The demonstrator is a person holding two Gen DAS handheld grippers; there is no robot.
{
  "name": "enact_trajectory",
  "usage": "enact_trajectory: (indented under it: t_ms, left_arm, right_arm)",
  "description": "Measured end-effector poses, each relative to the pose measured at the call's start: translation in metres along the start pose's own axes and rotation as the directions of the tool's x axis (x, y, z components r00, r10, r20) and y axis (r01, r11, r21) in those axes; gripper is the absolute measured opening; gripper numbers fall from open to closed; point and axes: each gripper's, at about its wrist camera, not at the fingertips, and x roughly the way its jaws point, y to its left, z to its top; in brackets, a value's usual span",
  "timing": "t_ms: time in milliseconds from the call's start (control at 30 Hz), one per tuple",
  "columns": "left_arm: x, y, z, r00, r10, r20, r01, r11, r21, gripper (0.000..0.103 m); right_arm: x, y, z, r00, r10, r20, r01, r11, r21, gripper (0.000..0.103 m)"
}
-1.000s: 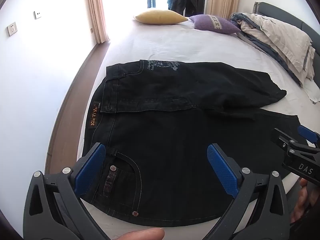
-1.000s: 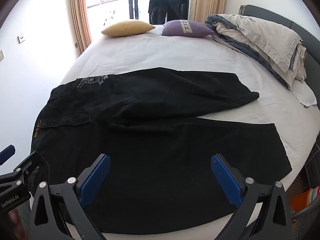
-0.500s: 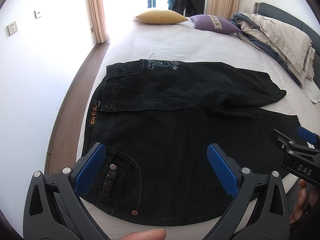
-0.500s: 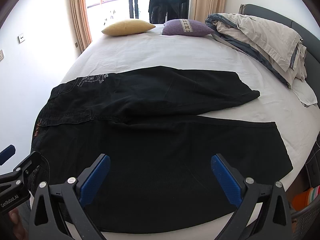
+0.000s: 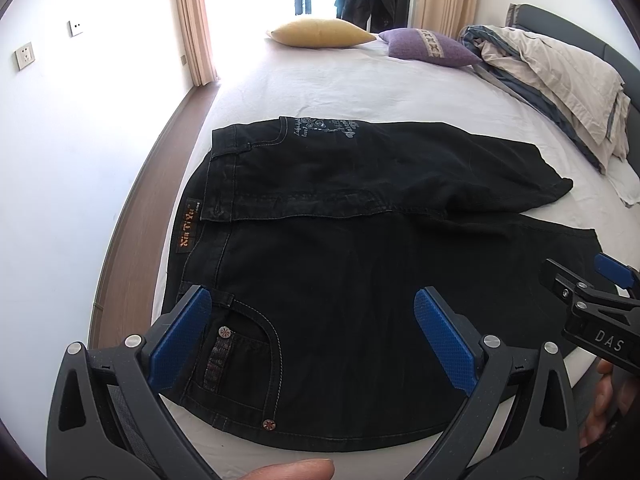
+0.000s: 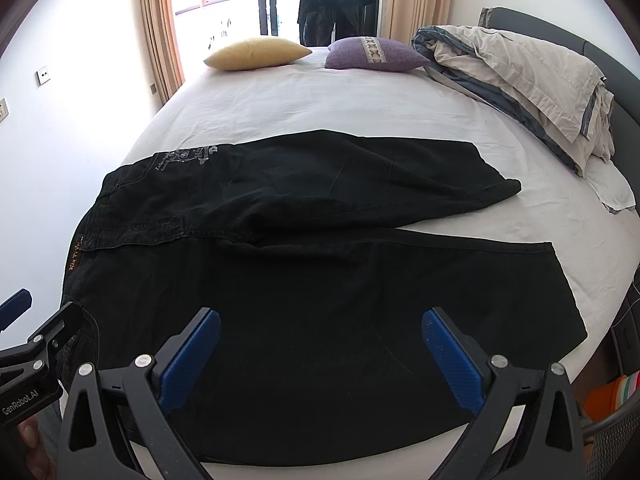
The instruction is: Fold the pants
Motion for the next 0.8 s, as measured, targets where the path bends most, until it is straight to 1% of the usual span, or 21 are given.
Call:
enact_trajectory:
  t_ms: [800]
  left_arm:
    - [0.0003, -0.0002, 0.0001, 1.000, 0.000, -0.002, 0.000, 1.000, 0.000, 0.103]
  right_arm:
    - [0.0016, 0.0009, -0.0050, 1.000, 0.004, -0.005, -0.004, 1.000, 0.004, 0.103]
